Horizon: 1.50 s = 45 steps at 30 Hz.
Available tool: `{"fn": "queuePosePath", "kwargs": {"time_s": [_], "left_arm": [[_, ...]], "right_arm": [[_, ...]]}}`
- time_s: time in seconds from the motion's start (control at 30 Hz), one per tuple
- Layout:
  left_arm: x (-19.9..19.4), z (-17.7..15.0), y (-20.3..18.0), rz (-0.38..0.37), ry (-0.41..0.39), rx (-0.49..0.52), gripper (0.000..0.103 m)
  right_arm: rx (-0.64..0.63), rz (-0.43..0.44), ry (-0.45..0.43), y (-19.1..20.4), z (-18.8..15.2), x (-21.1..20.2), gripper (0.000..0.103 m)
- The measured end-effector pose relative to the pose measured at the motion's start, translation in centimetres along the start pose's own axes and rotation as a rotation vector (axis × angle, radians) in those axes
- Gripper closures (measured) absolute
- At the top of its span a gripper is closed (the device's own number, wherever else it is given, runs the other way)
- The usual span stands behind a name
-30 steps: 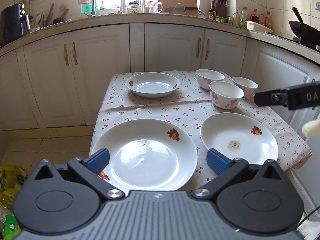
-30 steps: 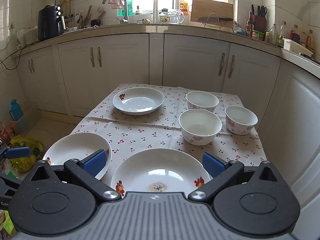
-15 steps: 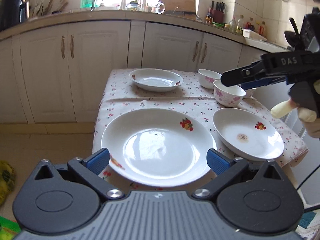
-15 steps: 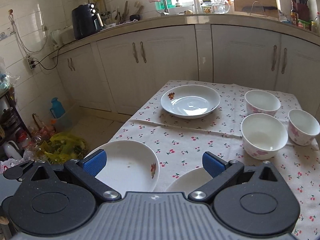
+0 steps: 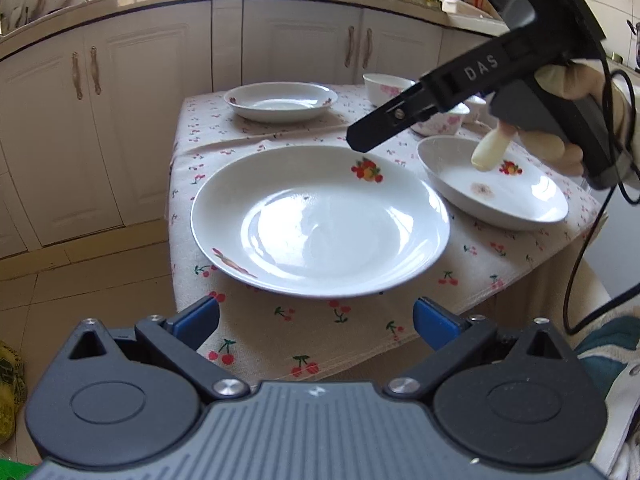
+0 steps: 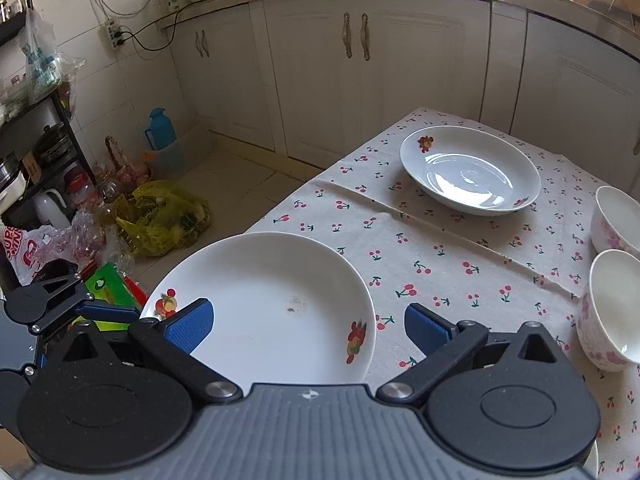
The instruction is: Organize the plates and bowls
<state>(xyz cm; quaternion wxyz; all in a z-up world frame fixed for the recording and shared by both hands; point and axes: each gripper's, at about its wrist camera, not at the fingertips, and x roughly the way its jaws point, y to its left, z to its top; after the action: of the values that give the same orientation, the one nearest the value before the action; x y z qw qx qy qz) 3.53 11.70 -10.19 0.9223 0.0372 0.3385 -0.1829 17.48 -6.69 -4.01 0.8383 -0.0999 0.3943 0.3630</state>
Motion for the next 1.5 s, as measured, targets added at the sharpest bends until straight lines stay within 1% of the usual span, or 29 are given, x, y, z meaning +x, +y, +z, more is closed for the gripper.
{"fn": "queuePosePath", "kwargs": {"time_s": [0.1,0.23,0.4,0.5,0.7,0.9,1.1,1.27,1.4,1.5], "left_arm": [[0.3,0.1,0.3,-0.022,-0.002,0.019,0.001],[1.2,0.2,0.5,-0.044,0.025,0.042,0.001],[1.8,0.6,0.6,-0.076,0.029,0.069,0.001],[2.2,0.9,0.7,-0.078,0.033,0.077,0.001],[2.3,1.4,1.2,-0.098,0.026,0.061,0.001],[2.7,1.8,1.2,-0.094,0.044,0.069,0.001],[3.3,2.7,1.5,-0.106,0.075,0.066,0.001],[4.2,4.8,1.9,-0.109,0.054,0.096,0.001],[5.7,6.8,2.2,-0.122,0.049,0.121,0.001],[7.0,7.7,2.3,-0.132,0.048,0.138,0.001]], "right_arm": [[0.010,0.029,0.047,-0.7,0.2,1.3,0.004],[0.021,0.053,0.094,-1.6,0.4,2.6,0.011],[0.051,0.092,0.138,-2.6,0.7,3.7,0.016],[0.061,0.109,0.153,-2.9,1.0,4.4,0.017],[0.085,0.157,0.176,-3.5,1.5,5.4,0.026],[0.122,0.195,0.184,-4.1,1.7,5.7,0.027],[0.125,0.183,0.174,-4.3,2.2,5.3,0.028],[0.134,0.158,0.137,-5.6,3.4,4.8,0.028],[0.156,0.133,0.109,-7.2,4.3,4.7,0.028],[0.171,0.109,0.101,-8.4,4.6,5.0,0.028]]}}
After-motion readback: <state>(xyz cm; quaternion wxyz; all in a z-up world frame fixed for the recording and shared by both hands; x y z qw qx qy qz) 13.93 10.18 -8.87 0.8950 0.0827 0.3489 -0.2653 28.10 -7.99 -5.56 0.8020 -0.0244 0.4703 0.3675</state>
